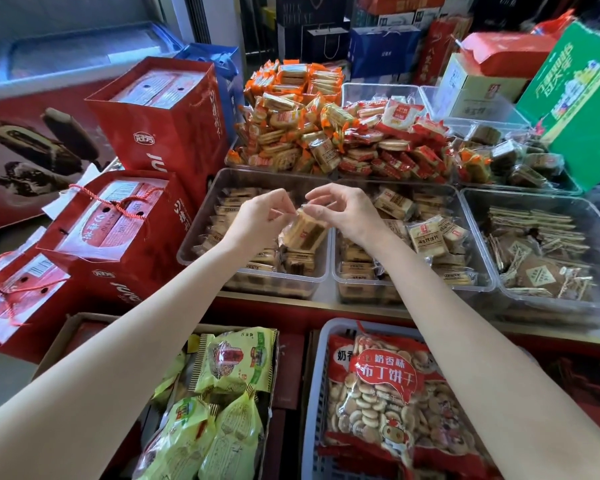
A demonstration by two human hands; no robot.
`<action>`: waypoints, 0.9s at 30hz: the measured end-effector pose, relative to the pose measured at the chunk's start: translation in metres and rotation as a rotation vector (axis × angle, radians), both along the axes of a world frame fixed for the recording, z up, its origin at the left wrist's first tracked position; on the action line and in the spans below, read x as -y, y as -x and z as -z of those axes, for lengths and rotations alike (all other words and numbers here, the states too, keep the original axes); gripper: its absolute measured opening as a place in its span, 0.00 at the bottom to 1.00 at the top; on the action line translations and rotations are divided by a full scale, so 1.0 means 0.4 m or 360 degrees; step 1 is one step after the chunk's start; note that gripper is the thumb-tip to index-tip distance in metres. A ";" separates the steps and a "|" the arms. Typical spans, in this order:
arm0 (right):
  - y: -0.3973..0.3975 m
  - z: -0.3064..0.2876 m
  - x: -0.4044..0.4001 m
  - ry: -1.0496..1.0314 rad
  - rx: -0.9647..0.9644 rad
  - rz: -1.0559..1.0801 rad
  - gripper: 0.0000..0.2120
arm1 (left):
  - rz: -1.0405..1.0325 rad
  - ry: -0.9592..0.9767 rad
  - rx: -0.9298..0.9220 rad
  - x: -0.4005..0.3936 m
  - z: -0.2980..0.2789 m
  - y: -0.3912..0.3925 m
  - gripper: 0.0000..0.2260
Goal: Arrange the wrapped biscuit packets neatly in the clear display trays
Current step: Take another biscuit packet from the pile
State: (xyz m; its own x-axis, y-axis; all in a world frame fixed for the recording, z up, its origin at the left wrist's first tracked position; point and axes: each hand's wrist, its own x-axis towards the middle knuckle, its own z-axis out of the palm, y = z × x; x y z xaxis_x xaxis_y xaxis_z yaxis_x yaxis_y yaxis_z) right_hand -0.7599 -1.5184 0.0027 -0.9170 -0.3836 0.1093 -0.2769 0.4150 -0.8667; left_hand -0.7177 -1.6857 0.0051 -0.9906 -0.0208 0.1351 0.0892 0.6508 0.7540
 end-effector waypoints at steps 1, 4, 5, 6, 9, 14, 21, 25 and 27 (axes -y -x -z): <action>-0.008 -0.001 0.000 -0.0046 0.0002 0.0011 0.09 | 0.0035 0.0042 -0.0001 -0.008 -0.001 -0.009 0.03; -0.040 0.011 -0.032 -0.0013 0.0155 0.0111 0.04 | 0.0143 0.0133 0.0011 -0.041 0.005 -0.033 0.03; -0.055 0.015 -0.052 0.0068 0.0238 0.0167 0.03 | 0.0175 0.0132 -0.0011 -0.056 0.007 -0.038 0.04; -0.073 0.016 -0.078 0.0155 0.0318 0.0238 0.02 | 0.0207 0.0121 -0.0042 -0.075 0.010 -0.042 0.04; -0.141 0.027 -0.190 0.0354 0.0452 0.0555 0.03 | 0.0263 0.0077 -0.0048 -0.160 0.031 -0.044 0.05; -0.281 0.050 -0.460 0.0637 0.0517 0.1173 0.09 | 0.0487 0.0059 0.0136 -0.371 0.092 -0.079 0.09; -0.484 0.111 -0.829 0.1195 0.0503 0.1944 0.10 | 0.1071 0.0380 0.0358 -0.707 0.148 -0.146 0.16; -0.519 0.157 -1.019 0.1292 0.0418 0.2225 0.12 | 0.1185 0.0551 0.0367 -0.887 0.164 -0.143 0.16; -0.509 0.178 -1.107 0.1336 0.0372 0.2285 0.13 | 0.1207 0.0589 0.0372 -0.975 0.174 -0.136 0.16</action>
